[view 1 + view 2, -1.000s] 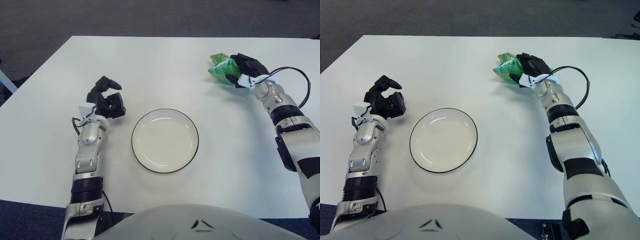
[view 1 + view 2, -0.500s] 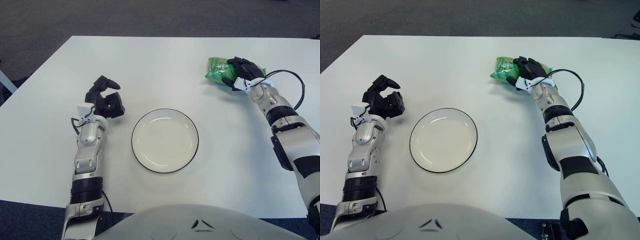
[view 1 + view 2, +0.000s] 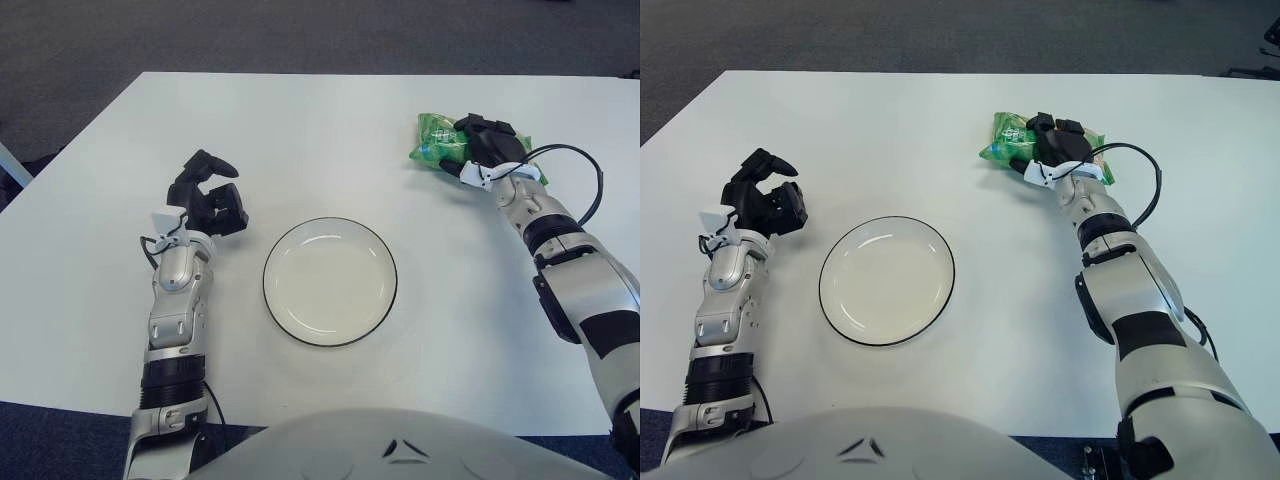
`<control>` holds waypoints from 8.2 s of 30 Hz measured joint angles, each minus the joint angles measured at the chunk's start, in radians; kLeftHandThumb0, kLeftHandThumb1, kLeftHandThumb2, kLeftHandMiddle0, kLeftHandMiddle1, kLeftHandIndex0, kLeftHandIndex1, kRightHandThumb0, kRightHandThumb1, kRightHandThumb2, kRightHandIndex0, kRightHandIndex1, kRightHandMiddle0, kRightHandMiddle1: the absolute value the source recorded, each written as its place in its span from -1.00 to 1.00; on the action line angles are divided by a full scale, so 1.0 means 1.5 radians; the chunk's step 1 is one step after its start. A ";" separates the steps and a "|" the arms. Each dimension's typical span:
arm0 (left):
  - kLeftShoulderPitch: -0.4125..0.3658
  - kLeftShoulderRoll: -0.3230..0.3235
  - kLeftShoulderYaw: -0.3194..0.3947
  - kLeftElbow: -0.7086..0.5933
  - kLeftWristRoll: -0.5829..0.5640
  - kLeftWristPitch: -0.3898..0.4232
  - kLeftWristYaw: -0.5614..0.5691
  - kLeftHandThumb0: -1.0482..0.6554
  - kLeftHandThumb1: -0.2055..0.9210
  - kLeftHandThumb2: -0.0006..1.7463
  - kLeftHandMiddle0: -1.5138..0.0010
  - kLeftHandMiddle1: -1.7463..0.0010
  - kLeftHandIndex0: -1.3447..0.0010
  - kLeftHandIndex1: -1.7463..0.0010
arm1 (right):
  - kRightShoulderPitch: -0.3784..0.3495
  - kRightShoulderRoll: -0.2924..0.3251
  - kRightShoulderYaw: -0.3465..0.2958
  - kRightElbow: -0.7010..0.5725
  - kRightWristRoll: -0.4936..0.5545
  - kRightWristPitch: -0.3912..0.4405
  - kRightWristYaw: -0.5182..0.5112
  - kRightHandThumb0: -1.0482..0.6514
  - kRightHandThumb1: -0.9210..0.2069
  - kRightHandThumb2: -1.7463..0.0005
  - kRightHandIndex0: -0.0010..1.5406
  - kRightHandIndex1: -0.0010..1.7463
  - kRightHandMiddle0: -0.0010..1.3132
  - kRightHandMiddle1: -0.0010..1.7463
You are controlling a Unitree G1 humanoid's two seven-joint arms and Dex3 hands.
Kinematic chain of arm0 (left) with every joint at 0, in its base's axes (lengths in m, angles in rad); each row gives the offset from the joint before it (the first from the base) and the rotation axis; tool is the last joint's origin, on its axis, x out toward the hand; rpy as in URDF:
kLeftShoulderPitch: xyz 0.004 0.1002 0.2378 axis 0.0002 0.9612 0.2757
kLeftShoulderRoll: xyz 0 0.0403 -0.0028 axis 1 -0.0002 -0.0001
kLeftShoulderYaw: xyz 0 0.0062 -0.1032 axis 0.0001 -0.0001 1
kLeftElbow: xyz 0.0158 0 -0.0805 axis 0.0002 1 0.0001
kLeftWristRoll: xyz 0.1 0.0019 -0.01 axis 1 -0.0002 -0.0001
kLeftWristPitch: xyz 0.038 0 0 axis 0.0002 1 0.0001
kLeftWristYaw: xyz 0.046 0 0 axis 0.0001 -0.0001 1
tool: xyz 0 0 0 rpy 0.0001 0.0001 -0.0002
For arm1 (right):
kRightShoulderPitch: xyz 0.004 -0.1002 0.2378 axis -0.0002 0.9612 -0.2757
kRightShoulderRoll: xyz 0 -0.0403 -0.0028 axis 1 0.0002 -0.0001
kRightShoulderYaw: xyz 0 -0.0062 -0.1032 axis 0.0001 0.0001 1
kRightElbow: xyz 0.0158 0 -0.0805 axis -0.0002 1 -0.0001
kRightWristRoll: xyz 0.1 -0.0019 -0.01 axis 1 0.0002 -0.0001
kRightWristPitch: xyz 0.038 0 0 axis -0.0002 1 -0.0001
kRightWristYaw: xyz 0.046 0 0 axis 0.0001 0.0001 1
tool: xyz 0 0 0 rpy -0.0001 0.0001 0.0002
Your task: Put the snack into the plate.
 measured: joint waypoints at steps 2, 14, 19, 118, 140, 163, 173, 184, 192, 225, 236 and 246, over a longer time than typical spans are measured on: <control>0.000 0.000 0.000 0.000 0.000 -0.001 0.001 -0.35 -0.15 0.57 -0.67 -1.00 0.04 -1.00 | 0.001 0.001 0.003 0.003 -0.001 0.005 -0.020 0.44 -0.03 -0.36 -0.64 0.95 -0.54 0.97; 0.002 -0.002 0.000 -0.002 0.000 -0.003 0.010 -0.35 -0.15 0.57 -0.67 -1.00 0.04 -1.00 | 0.005 0.013 -0.005 0.018 0.008 0.027 -0.124 0.24 0.71 -0.84 0.14 0.61 0.23 1.00; 0.003 -0.003 0.000 -0.004 0.000 -0.003 0.013 -0.35 -0.15 0.57 -0.67 -1.00 0.03 -1.00 | 0.009 0.018 -0.027 0.018 0.032 0.019 -0.140 0.24 0.78 -0.85 0.26 0.49 0.25 1.00; -0.047 0.005 -0.038 0.075 0.023 -0.034 -0.001 -0.35 -0.14 0.56 -0.65 -1.00 0.04 -1.00 | 0.380 0.065 -0.181 -1.077 0.282 -0.020 0.461 0.23 0.63 -0.90 0.13 0.93 -0.06 1.00; -0.047 -0.003 -0.047 0.054 0.046 -0.008 0.038 -0.37 -0.20 0.61 -0.72 -1.00 0.00 -1.00 | 0.365 0.037 -0.141 -1.039 0.233 -0.137 0.499 0.23 0.44 -0.69 -0.05 0.98 0.08 0.73; -0.060 -0.005 -0.046 0.086 0.022 -0.022 0.031 -0.38 -0.25 0.65 -0.68 -1.00 -0.03 -1.00 | 0.326 0.019 -0.130 -0.936 0.199 -0.317 0.494 -0.16 -1.00 0.42 -1.00 0.33 -0.70 0.99; -0.082 -0.007 -0.041 0.139 0.020 -0.054 0.024 -0.38 -0.26 0.66 -0.73 -1.00 -0.05 -1.00 | 0.323 0.016 -0.133 -0.917 0.184 -0.348 0.487 -0.17 -1.00 0.41 -1.00 0.22 -0.72 1.00; -0.086 -0.009 -0.042 0.141 0.027 -0.060 0.025 -0.39 -0.29 0.68 -0.74 -1.00 -0.06 -1.00 | 0.315 -0.007 -0.121 -0.923 0.217 -0.320 0.542 -0.41 -0.88 0.17 -1.00 -0.21 -0.94 0.40; -0.085 -0.009 -0.045 0.137 0.030 -0.054 0.028 -0.40 -0.30 0.69 -0.74 -1.00 -0.07 -1.00 | 0.310 -0.032 -0.108 -0.971 0.291 -0.231 0.631 -0.34 -0.61 -0.01 -1.00 -0.32 -1.00 0.18; -0.086 -0.015 -0.038 0.140 0.019 -0.052 0.033 -0.40 -0.32 0.71 -0.76 -1.00 -0.09 -1.00 | 0.264 -0.083 -0.158 -0.909 0.347 -0.354 0.692 -0.47 -0.60 0.14 -0.99 -0.98 -1.00 -0.39; -0.086 -0.015 -0.041 0.139 0.031 -0.052 0.037 -0.38 -0.25 0.65 -0.74 -1.00 -0.04 -1.00 | 0.238 -0.092 -0.187 -0.852 0.290 -0.443 0.654 -0.29 -0.38 -0.09 -0.94 -0.95 -1.00 -0.27; -0.077 -0.012 -0.048 0.118 0.026 -0.053 0.023 -0.36 -0.17 0.58 -0.67 -1.00 0.02 -1.00 | 0.203 -0.095 -0.243 -0.799 0.166 -0.496 0.539 -0.29 -0.46 -0.09 -0.93 -0.91 -1.00 -0.20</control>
